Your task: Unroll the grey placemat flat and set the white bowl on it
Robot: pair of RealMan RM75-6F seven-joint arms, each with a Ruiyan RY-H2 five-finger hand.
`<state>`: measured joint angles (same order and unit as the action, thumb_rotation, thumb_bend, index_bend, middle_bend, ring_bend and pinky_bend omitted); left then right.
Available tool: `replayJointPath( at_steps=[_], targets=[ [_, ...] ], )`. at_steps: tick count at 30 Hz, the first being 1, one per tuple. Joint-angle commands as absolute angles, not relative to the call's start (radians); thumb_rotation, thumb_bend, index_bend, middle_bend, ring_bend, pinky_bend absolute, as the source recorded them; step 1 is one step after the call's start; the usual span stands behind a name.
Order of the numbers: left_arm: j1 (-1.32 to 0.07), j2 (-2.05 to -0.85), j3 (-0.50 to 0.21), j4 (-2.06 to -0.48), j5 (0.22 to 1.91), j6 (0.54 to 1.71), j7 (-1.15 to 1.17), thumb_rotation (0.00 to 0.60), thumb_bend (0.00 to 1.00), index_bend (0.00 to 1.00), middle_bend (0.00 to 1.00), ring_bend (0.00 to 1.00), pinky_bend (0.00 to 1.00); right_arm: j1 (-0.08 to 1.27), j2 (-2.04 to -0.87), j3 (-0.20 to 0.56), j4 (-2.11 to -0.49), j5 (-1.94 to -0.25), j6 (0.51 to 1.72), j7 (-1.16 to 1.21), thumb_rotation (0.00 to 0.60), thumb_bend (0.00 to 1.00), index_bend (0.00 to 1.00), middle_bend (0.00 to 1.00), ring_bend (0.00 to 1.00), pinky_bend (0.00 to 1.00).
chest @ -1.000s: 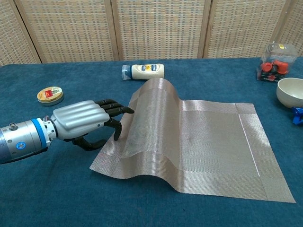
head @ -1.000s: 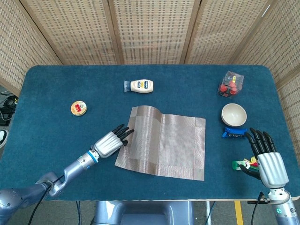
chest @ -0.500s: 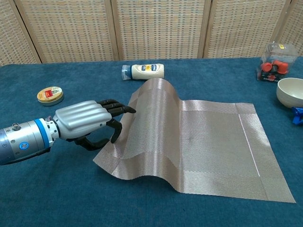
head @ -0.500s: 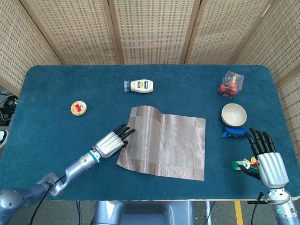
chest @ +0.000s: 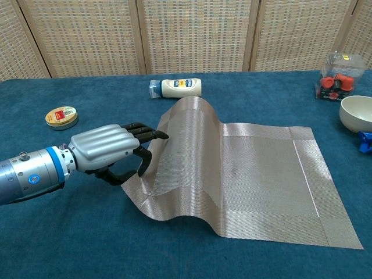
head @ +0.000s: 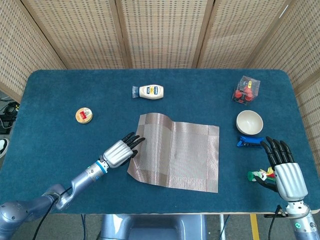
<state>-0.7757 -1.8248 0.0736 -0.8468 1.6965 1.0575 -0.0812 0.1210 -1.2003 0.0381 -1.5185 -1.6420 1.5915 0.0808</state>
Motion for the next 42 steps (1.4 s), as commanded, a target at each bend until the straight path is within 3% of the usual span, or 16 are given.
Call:
replayJointPath(
  at_steps=[1, 24, 42],
  targets=[
    [-0.774, -1.818, 0.075, -0.853, 1.698, 1.064, -0.085, 0.6, 0.56, 0.78, 0.0, 0.0, 0.0, 0.12, -1.2, 0.038, -1.519, -1.643, 1.592, 0.082, 0.6, 0.0, 0.03, 0.0, 0.0, 0.0],
    [-0.672, -1.652, 0.118, -1.061, 1.67, 1.119, 0.076, 0.6, 0.55, 0.8, 0.0, 0.0, 0.0, 0.114, -1.194, 0.039, -1.527, -1.658, 1.601, 0.088, 0.6, 0.0, 0.04, 0.0, 0.0, 0.0],
    [-0.589, -1.527, 0.204, -1.208, 1.695, 1.138, 0.162, 0.6, 0.55, 0.8, 0.0, 0.0, 0.0, 0.109, -1.189, 0.039, -1.534, -1.669, 1.611, 0.088, 0.6, 0.0, 0.04, 0.0, 0.0, 0.0]
  ],
)
